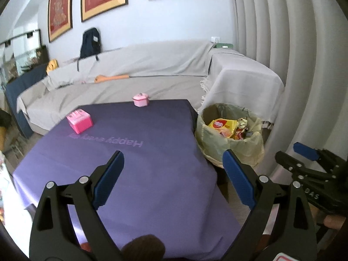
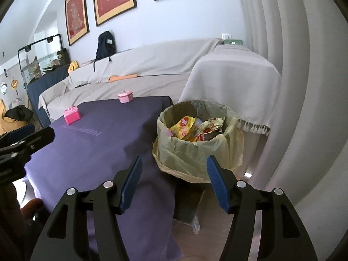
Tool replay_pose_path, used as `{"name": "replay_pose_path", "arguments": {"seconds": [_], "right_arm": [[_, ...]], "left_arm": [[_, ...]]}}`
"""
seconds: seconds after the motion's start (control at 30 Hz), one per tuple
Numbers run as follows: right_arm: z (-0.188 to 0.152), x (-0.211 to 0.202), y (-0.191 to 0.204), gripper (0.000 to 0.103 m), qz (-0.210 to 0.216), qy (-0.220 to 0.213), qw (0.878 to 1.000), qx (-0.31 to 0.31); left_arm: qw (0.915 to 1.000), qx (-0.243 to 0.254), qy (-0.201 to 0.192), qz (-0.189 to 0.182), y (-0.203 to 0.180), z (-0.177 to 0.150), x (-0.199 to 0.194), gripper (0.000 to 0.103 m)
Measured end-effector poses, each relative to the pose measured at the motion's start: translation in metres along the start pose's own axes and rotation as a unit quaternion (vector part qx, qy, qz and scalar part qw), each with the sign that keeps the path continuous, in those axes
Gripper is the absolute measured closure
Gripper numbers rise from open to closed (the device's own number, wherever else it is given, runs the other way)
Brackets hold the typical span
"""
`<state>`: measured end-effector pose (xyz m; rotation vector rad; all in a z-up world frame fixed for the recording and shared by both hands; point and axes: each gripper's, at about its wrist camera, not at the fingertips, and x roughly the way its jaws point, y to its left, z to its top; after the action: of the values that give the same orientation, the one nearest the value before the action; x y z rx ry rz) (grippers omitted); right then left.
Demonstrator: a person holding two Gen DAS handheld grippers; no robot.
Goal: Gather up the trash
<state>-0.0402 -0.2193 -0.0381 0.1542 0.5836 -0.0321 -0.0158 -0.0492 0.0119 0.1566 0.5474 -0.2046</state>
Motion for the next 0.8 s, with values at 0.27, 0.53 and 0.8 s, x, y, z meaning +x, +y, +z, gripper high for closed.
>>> {"name": "replay_pose_path", "arguments": {"seconds": [0.27,0.53,0.8], "right_arm": [[-0.009,-0.019,-0.01,0.044,0.009,-0.018,0.999,0.025],[-0.009,-0.031,-0.008,0.044,0.004,-0.038,0.999,0.018],[-0.009,-0.033,-0.006,0.044,0.006,-0.042,0.999,0.017]], "left_arm": [[0.9994,-0.011,-0.013,0.029,0.004,0.005,-0.017,0.016],[0.9992,-0.018,-0.014,0.033,0.006,0.006,-0.021,0.016],[0.9992,-0.017,-0.011,0.034,0.005,0.005,-0.022,0.016]]}}
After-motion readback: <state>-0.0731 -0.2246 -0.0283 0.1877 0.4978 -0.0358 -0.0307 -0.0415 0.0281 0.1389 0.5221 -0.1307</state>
